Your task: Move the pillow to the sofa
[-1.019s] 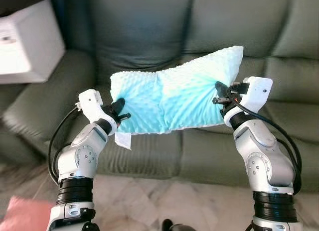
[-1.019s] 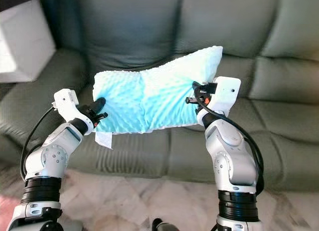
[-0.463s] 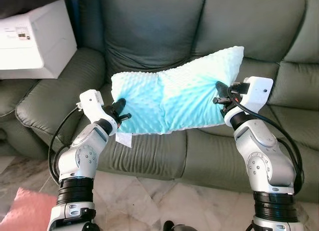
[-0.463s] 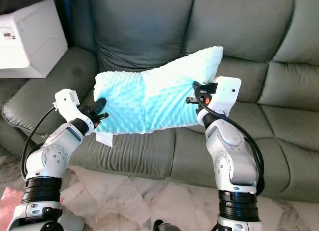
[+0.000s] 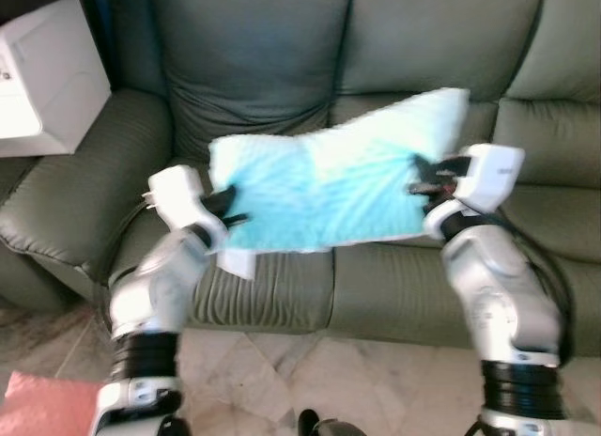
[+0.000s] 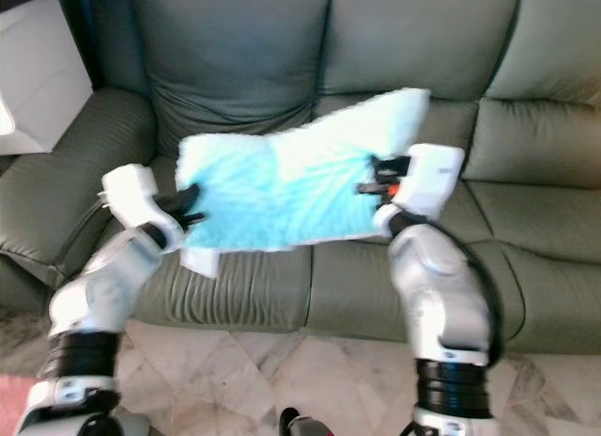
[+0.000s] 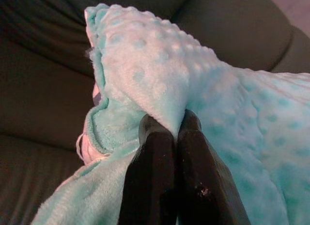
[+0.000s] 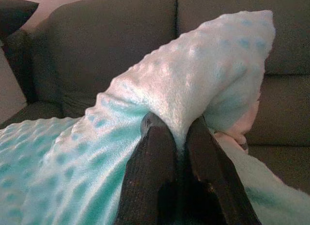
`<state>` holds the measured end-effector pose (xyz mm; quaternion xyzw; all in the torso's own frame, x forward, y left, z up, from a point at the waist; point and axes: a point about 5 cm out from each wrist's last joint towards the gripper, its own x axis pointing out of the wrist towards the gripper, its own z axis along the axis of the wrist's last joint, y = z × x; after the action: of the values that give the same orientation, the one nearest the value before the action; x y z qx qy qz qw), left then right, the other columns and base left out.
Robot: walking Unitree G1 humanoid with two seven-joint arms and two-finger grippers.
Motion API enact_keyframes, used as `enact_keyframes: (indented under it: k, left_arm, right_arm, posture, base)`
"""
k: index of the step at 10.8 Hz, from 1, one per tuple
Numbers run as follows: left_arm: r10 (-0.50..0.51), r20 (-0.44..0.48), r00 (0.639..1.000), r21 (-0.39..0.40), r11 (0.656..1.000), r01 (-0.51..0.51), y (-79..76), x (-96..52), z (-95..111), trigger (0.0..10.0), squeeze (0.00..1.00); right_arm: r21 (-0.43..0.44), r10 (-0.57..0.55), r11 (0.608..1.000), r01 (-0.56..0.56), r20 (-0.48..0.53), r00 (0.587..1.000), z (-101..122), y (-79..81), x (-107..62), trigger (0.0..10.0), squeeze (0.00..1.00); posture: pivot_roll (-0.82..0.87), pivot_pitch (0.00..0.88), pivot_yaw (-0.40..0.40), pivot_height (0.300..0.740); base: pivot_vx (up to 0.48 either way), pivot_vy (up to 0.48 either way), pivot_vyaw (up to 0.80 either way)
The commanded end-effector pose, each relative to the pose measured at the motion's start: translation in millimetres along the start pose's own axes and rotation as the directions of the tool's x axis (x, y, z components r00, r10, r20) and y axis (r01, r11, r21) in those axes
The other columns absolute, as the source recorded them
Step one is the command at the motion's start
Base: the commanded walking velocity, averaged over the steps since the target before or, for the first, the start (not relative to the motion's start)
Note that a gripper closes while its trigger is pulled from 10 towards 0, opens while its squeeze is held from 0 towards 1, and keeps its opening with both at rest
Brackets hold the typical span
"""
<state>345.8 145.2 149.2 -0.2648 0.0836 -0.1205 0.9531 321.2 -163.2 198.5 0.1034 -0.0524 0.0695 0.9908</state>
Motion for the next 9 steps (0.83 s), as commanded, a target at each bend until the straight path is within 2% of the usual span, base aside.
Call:
enact_keyframes:
  k: [1,9]
  left_arm:
    - [0.013,0.021,1.000,0.009,1.000,-0.014,4.3,-2.1,5.2,0.0,0.00]
    - [0.010,0.039,0.999,-0.013,1.000,-0.010,4.3,-0.5,8.5,0.0,0.00]
  right_arm:
    - [-0.002,0.023,1.000,-0.023,0.021,1.000,4.7,5.4,1.0,10.0,0.00]
    - [-0.012,0.028,1.000,-0.028,0.020,0.999,4.9,5.2,1.3,10.0,0.00]
  posture:
    - [-0.17,0.106,-0.031,0.740]
    - [-0.17,0.096,-0.035,0.740]
  base:
    - [0.000,0.000,0.00]
    - [0.000,0.000,0.00]
